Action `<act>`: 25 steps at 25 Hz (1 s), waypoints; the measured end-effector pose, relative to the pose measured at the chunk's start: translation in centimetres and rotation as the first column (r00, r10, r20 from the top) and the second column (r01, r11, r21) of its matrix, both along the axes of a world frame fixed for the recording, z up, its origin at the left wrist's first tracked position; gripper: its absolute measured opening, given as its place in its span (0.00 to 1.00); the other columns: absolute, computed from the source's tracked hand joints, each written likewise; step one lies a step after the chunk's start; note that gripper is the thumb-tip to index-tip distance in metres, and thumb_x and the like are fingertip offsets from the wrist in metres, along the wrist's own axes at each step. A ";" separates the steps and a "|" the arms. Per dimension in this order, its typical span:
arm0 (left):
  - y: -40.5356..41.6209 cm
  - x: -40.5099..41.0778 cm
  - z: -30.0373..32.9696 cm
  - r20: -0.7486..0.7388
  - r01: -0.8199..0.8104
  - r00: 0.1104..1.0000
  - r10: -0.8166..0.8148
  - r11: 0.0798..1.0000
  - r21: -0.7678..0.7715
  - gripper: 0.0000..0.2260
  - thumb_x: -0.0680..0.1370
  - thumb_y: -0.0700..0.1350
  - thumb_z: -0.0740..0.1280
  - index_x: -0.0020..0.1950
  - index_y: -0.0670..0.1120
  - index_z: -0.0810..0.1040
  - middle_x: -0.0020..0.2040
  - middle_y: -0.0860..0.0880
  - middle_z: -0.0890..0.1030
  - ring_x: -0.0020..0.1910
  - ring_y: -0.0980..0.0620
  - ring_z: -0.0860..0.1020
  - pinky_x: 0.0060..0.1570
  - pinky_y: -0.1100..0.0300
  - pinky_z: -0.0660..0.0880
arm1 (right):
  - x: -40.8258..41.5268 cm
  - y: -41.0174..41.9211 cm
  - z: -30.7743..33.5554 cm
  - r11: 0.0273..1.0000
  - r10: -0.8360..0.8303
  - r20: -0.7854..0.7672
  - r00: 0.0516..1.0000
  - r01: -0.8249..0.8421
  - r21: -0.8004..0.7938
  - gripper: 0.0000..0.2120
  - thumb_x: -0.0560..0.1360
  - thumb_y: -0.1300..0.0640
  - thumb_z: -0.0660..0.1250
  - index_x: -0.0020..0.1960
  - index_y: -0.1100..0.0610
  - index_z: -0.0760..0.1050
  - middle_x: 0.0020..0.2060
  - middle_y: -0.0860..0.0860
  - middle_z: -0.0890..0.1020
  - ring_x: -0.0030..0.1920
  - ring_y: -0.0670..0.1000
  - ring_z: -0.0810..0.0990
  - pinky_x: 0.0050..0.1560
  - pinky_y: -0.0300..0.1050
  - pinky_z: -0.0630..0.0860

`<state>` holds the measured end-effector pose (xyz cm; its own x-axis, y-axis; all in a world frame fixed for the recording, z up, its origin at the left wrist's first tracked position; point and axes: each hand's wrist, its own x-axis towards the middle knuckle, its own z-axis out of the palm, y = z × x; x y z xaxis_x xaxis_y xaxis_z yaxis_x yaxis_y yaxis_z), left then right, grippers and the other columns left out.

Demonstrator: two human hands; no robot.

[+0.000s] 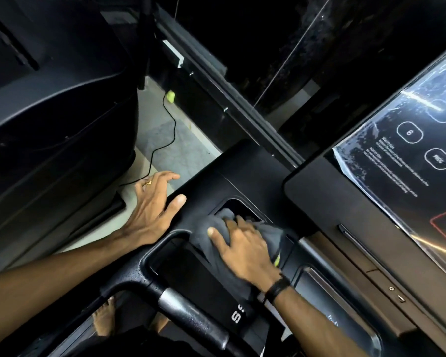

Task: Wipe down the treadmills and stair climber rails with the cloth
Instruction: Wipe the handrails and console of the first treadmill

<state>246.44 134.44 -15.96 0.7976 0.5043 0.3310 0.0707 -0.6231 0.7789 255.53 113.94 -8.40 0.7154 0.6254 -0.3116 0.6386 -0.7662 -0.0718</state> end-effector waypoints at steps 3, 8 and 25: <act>-0.1 -0.1 0.1 -0.002 -0.024 1.000 0.024 0.999 0.026 0.22 0.80 0.58 0.53 0.68 0.47 0.69 0.67 0.52 0.72 0.66 0.55 0.69 0.64 0.56 0.56 | 1.4 2.5 -0.4 0.988 -0.154 -0.237 0.959 0.156 -0.011 0.38 0.76 0.26 0.47 0.68 0.53 0.73 0.64 0.59 0.79 0.65 0.63 0.75 0.63 0.55 0.70; 0.1 0.2 0.4 -0.017 -0.022 1.000 0.022 0.999 0.035 0.21 0.80 0.58 0.53 0.67 0.47 0.69 0.65 0.53 0.72 0.65 0.62 0.66 0.64 0.57 0.55 | 1.8 3.2 -0.3 0.993 -0.115 -0.118 0.986 0.110 -0.050 0.46 0.73 0.22 0.41 0.59 0.58 0.78 0.60 0.61 0.79 0.61 0.66 0.76 0.61 0.58 0.69; 0.2 0.2 0.2 -0.018 -0.032 0.999 0.033 0.998 0.051 0.20 0.80 0.62 0.53 0.66 0.52 0.69 0.64 0.59 0.70 0.65 0.67 0.65 0.66 0.55 0.54 | 3.1 0.1 8.2 0.905 -0.189 -0.102 0.977 0.214 0.368 0.43 0.65 0.16 0.53 0.29 0.58 0.68 0.21 0.45 0.71 0.25 0.49 0.71 0.29 0.51 0.70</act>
